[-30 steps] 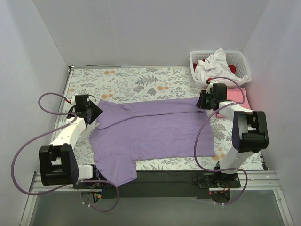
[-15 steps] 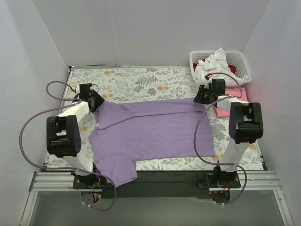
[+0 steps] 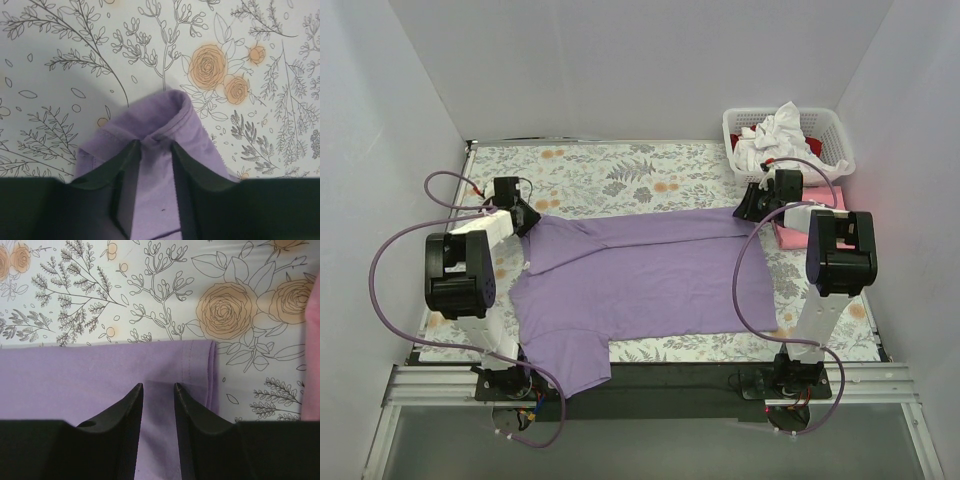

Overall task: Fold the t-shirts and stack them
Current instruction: Fold the tshirt

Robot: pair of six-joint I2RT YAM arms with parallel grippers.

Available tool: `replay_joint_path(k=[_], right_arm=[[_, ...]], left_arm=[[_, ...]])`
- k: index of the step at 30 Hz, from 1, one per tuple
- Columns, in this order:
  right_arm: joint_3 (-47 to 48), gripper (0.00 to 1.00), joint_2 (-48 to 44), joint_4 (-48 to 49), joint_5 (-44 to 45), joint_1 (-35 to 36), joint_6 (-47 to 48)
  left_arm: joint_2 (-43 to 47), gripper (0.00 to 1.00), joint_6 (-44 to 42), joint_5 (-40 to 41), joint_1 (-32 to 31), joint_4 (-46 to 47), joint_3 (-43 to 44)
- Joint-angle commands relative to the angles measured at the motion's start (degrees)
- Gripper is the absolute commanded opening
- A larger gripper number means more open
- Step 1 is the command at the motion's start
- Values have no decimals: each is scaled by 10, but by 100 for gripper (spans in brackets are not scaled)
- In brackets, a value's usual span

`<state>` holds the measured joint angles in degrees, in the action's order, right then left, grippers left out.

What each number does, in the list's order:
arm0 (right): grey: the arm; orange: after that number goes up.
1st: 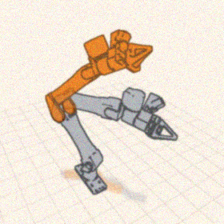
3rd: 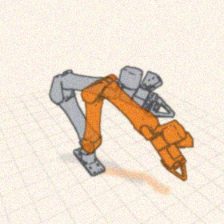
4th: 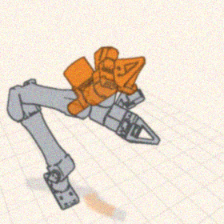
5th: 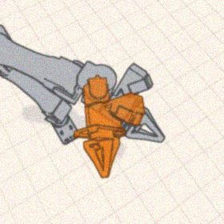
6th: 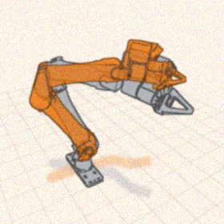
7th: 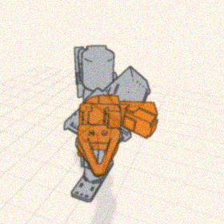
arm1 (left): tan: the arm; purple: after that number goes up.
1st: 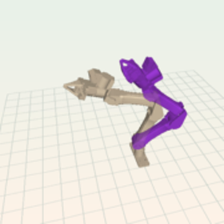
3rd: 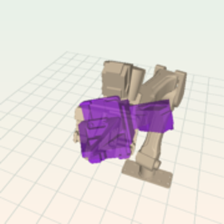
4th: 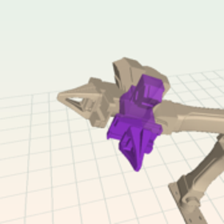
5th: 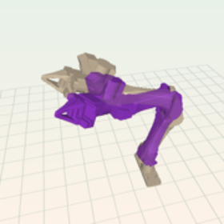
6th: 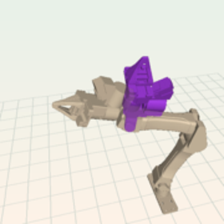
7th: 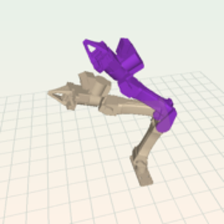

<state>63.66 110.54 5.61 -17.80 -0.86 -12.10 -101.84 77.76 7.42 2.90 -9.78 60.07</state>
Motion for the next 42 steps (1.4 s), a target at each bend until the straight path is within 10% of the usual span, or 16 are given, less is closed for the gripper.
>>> replay_joint_path(k=[1,5,23,37,42], right_arm=[[16,38,19,12,-5,-7,-6],[16,38,21,12,-3,-12,-15],[21,38,33,5,-11,-16,-23],[32,41,-44,-49,-21,-11,13],[8,41,-108,-49,-75,40,27]], left_arm=[[16,27,-9,17,4,-3,20],[66,2,-9,42,4,-32,13],[122,5,60,72,4,-111,-64],[190,28,41,69,1,-146,-108],[265,54,16,39,1,-140,-150]])
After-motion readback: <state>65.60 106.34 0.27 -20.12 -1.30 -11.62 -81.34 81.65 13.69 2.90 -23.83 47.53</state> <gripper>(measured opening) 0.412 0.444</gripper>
